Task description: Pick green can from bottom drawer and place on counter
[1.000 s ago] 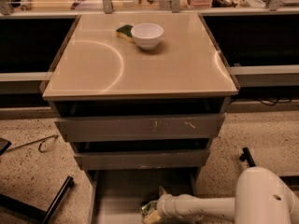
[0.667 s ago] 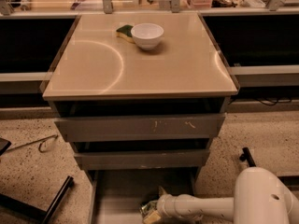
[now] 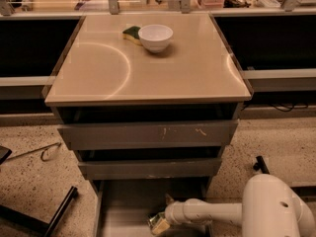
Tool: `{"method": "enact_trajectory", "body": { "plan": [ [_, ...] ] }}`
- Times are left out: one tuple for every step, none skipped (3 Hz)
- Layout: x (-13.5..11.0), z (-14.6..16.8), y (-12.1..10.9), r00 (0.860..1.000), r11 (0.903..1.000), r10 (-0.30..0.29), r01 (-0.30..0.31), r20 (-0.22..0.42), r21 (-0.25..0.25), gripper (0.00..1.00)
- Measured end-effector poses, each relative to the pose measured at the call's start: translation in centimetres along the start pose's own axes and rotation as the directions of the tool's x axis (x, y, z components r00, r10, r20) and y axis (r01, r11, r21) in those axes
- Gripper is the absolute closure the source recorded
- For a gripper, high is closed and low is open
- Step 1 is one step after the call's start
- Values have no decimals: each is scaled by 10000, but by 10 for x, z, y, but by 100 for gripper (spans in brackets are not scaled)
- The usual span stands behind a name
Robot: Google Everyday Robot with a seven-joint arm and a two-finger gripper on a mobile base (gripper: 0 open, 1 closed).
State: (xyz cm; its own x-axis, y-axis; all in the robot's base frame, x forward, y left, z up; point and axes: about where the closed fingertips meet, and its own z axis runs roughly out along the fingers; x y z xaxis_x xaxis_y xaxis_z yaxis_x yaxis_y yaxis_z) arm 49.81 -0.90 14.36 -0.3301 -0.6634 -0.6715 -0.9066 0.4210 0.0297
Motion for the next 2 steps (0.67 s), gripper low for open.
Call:
{"method": "enact_trajectory", "body": {
  "plan": [
    [0,5,-5,9995,9988,-274,268,-130,-420,0],
    [3,8,-7,9989,9958,-409,387,-245,-829,0]
  ]
}}
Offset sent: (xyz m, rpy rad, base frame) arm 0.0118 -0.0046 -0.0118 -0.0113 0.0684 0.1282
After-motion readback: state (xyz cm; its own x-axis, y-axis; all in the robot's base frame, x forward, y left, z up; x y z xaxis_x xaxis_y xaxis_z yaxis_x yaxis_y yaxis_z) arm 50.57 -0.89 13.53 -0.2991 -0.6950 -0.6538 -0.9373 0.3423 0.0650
